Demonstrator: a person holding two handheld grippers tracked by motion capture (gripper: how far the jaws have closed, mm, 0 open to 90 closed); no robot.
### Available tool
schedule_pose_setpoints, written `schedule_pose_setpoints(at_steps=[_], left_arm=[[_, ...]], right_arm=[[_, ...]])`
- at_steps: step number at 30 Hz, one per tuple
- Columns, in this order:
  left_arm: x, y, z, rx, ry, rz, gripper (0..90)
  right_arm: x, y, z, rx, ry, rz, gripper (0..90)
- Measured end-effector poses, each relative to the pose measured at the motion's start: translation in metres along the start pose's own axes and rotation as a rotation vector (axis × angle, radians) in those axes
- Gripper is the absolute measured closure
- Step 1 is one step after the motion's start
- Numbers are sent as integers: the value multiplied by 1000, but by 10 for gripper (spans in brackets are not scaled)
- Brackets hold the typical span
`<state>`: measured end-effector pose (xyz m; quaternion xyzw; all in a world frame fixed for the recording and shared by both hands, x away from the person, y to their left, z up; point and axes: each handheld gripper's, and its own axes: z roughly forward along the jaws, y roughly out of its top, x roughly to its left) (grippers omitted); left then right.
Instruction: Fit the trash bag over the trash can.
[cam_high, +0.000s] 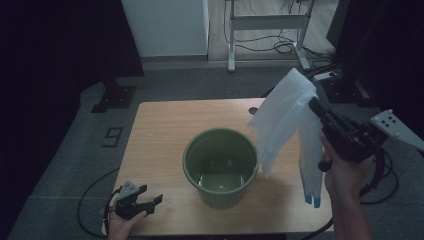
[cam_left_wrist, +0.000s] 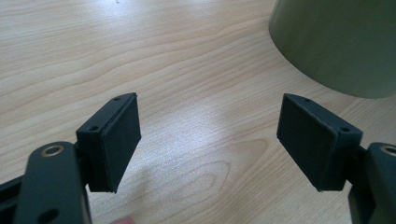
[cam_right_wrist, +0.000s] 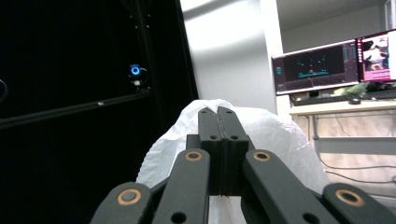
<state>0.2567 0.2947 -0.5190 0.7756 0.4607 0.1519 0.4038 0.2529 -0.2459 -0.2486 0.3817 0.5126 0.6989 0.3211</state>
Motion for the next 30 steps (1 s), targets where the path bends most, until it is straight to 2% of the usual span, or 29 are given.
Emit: schedule_pose_setpoints(at_steps=[7, 16, 19, 26, 29, 30], left_arm=[[-2, 0, 4, 15, 3, 4, 212], [0, 0, 1, 4, 1, -3, 212], [0, 0, 1, 7, 2, -7, 212], [1, 0, 1, 5, 5, -10, 212], [1, 0, 1, 7, 4, -7, 212], [0, 0, 1, 7, 4, -7, 212]], right_arm=[[23, 14, 10, -11, 55, -6, 891], [49, 11, 14, 7, 100, -58, 891], [51, 9, 12, 14, 98, -78, 891], [53, 4, 11, 27, 103, -84, 891], [53, -6, 16, 46, 96, -91, 891], [53, -15, 21, 66, 90, -100, 891]])
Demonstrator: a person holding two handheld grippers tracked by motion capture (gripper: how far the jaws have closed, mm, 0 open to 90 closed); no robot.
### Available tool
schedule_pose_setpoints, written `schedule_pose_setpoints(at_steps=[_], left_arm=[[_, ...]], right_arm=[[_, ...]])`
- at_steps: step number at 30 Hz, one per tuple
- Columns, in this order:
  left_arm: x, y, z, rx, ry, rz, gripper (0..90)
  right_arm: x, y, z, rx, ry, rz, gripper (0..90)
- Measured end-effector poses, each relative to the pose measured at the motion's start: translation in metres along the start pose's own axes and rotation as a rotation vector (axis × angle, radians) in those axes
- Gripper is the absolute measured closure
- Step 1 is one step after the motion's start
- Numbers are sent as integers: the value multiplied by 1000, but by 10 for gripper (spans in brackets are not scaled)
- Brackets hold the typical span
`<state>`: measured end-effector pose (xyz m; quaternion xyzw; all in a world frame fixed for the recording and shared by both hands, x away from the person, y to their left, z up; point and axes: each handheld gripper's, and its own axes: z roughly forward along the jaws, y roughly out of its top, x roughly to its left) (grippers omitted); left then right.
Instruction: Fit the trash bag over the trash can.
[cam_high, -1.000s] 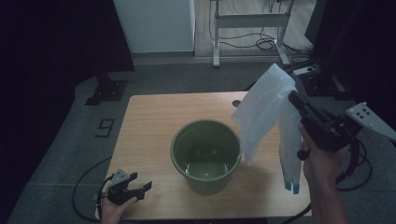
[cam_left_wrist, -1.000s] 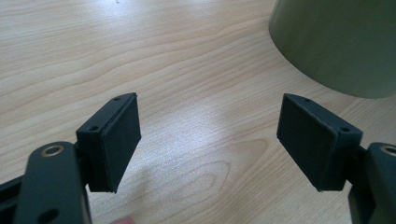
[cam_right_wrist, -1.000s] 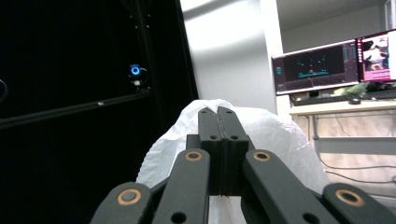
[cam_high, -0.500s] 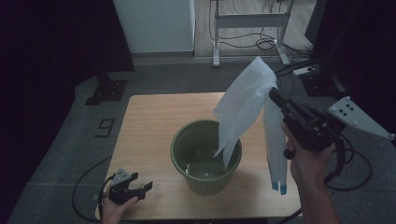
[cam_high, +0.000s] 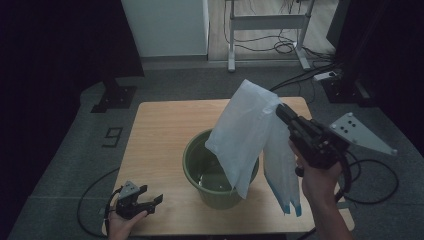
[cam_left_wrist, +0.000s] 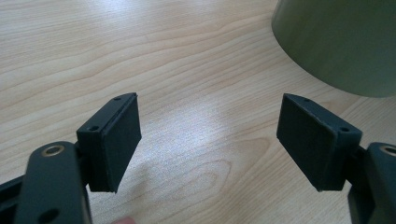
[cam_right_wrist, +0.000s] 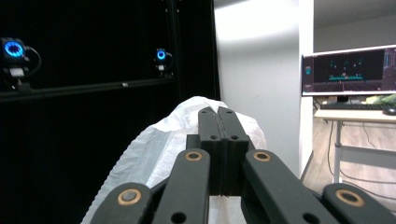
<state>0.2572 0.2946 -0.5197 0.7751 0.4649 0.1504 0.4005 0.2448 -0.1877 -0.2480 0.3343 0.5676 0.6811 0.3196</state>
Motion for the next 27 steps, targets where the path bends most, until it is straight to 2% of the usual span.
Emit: schedule_pose_setpoints(at_steps=[9, 11, 17, 20, 22, 23, 24, 27], left_arm=[[1, -1, 0, -1, 2, -3, 213], [1, -1, -1, -2, 1, -4, 213], [2, -1, -1, -2, 2, -4, 213], [2, -1, -2, -2, 3, -5, 213], [2, -1, -1, -3, 2, -5, 213], [2, -1, -1, -2, 2, -4, 213], [1, -1, -1, -1, 2, -4, 213], [1, -1, -1, -1, 3, -1, 213]], right_arm=[[3, -19, 15, 17, -13, -2, 891], [8, -25, 19, 25, -17, -23, 891], [14, -40, 24, 45, -4, -32, 891], [15, -54, 26, 72, 1, -30, 892], [15, -72, 26, 111, 4, -24, 891], [15, -72, 26, 111, 4, -24, 891], [16, -81, 26, 133, 5, -25, 891], [16, -92, 26, 151, 6, -17, 891]])
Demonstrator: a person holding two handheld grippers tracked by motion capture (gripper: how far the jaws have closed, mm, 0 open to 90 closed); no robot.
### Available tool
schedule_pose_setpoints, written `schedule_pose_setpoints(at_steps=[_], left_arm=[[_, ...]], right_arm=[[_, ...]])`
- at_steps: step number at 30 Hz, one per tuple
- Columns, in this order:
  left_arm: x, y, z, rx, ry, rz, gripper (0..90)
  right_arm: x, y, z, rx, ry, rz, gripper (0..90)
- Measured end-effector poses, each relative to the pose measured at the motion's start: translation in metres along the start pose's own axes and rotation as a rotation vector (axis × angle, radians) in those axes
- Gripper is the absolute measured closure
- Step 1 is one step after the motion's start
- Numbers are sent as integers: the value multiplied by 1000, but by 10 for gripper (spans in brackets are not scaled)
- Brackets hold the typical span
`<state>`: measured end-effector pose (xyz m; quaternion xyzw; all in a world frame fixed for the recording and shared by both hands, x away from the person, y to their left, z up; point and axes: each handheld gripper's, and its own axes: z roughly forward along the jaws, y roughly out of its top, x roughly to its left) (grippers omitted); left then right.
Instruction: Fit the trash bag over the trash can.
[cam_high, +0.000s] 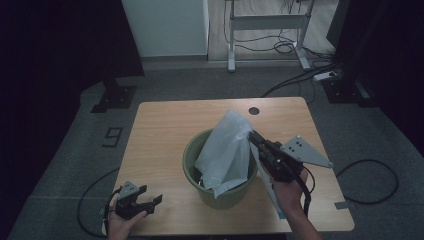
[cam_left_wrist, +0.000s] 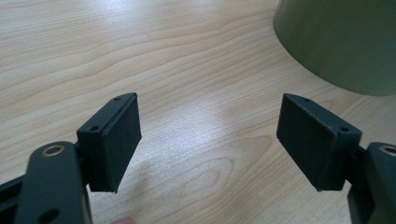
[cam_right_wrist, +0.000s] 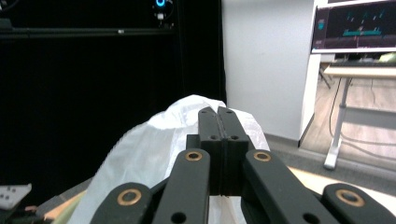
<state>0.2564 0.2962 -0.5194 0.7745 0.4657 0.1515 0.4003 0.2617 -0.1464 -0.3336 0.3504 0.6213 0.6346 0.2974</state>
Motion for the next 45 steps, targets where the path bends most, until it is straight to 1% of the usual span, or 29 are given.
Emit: schedule_pose_setpoints(at_steps=[1, 2, 3, 4, 11, 14, 18, 23, 27, 29, 31, 33, 34, 35, 37, 38, 40, 42, 45], left_arm=[[0, 0, 0, -1, 0, -1, 213], [0, 0, 0, -2, 0, -2, 213], [0, 0, -1, -2, 0, -3, 213], [0, 0, -1, -1, 1, -3, 213], [0, 0, -2, -6, 0, -2, 214], [1, 0, -2, -6, 1, -4, 214], [1, 0, -2, -5, 2, -5, 214], [1, 0, -2, -5, 3, -4, 214], [1, 0, -2, -3, 3, -5, 214], [1, 0, -2, -3, 3, -4, 214], [1, 0, -2, -4, 2, -4, 214], [0, 1, -3, -8, 1, -4, 214], [0, 1, -3, -10, 2, -5, 214], [0, 1, -4, -11, 1, -6, 214], [-1, 2, -4, -16, 1, -6, 214], [-2, 2, -4, -16, -1, -4, 214], [-3, 3, -3, -15, 0, -1, 214], [-3, 3, -3, -15, -1, 2, 214], [-4, 3, -3, -13, -1, -1, 214]], right_arm=[[1, -7, 0, 13, 2, 0, 891], [1, -7, 0, 13, 2, 0, 891], [2, -12, 0, 20, 7, 5, 891], [5, -17, 0, 30, 13, 1, 891], [17, -40, -3, 71, 33, -30, 891], [18, -47, -3, 84, 41, -18, 891], [16, -51, -3, 90, 45, 7, 891], [15, -57, -3, 102, 49, 13, 891], [15, -65, -5, 124, 61, 23, 889], [14, -68, -5, 130, 70, 27, 841], [13, -71, -7, 133, 85, 39, 702], [11, -72, -13, 111, 83, 46, 570], [11, -71, -19, 95, 67, 38, 510], [11, -71, -24, 82, 46, 27, 473], [9, -72, -33, 76, 4, 16, 400], [6, -74, -40, 76, -14, 20, 374], [2, -78, -48, 77, -38, 26, 345], [-4, -85, -58, 85, -75, 33, 307], [-10, -99, -67, 111, -108, 43, 281]])
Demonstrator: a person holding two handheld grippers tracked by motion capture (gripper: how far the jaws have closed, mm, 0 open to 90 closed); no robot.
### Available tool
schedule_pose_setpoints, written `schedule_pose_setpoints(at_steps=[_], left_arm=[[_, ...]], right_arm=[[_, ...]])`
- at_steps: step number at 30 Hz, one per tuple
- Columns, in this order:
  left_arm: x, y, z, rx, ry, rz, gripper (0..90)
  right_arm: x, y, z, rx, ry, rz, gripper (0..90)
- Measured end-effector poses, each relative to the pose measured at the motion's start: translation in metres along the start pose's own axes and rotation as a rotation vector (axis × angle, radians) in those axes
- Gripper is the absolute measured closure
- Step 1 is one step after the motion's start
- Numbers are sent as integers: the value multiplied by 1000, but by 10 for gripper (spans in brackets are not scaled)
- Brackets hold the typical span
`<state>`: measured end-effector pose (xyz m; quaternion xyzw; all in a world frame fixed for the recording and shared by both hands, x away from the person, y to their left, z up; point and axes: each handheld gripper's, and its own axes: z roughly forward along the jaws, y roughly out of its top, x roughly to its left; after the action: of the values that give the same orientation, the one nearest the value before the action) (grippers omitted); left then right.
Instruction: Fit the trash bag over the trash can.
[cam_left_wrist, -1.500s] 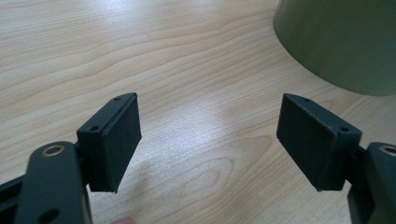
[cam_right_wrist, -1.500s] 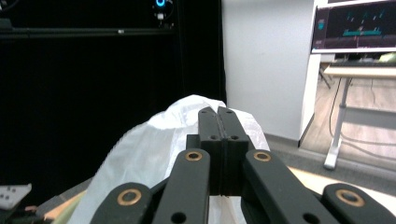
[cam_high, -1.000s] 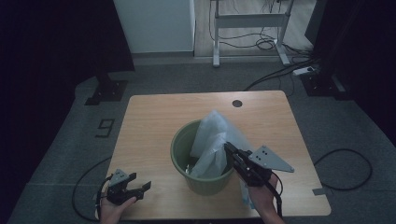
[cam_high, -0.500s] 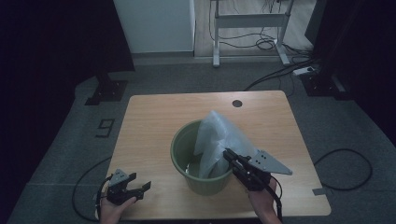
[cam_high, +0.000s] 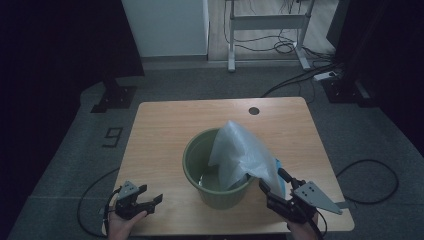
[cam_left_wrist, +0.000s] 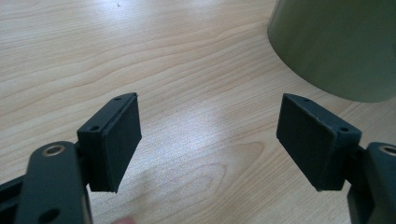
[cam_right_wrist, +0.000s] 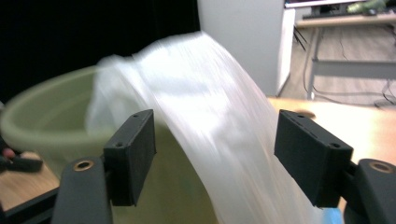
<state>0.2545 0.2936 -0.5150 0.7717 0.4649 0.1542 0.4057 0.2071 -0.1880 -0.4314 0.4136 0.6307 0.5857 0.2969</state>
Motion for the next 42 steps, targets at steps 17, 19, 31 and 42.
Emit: schedule_pose_setpoints(at_steps=[17, 19, 31, 42], left_arm=[[-9, 8, -7, -44, -27, -7, 220], [-13, 12, -10, -71, -43, -18, 227], [-40, 44, -36, -172, -61, 32, 281], [-56, 69, -50, -243, -42, 85, 286]], right_arm=[[-42, -89, 18, 233, -199, 64, 518], [-47, -88, 17, 234, -213, 72, 653], [-76, -26, 5, -2, -213, 167, 884], [-53, 55, 17, -166, -100, 146, 885]])
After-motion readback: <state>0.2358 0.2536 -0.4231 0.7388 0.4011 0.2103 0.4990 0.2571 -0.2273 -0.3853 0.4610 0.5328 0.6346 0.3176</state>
